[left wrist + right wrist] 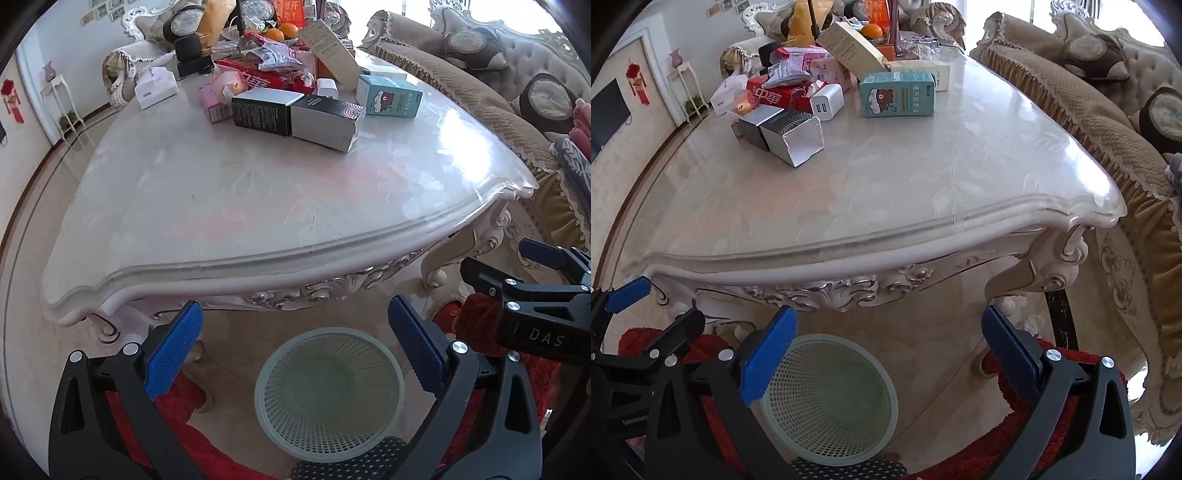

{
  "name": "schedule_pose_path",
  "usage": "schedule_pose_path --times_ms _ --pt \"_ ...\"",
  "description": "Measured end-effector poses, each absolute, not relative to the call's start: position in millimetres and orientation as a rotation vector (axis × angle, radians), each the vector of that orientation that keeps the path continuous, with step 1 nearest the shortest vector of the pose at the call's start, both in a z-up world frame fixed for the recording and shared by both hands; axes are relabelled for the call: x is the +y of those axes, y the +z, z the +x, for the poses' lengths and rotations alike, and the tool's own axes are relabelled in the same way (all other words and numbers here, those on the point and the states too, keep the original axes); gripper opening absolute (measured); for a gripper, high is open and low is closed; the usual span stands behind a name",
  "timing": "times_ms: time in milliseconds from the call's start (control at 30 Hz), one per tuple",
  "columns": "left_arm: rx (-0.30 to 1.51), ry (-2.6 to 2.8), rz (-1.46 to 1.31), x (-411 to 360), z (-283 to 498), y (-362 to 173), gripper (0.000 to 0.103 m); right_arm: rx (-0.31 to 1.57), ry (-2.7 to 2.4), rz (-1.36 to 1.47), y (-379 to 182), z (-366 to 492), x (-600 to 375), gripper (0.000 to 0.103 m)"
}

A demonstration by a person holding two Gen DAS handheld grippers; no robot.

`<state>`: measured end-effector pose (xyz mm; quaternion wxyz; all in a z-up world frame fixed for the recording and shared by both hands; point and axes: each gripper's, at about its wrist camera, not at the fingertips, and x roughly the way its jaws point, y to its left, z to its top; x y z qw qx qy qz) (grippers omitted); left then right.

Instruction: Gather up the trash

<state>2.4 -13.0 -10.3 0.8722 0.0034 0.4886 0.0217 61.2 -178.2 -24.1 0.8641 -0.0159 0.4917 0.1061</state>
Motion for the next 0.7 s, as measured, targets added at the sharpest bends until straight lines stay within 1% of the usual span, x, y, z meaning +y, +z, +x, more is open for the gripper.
schedule_pose_path --times_ms 700 --pt "1.046 0.05 -0.02 -4.0 2.5 -10.8 0.097 1.041 0.226 -0.03 -28.9 60.7 -177.4 0.096"
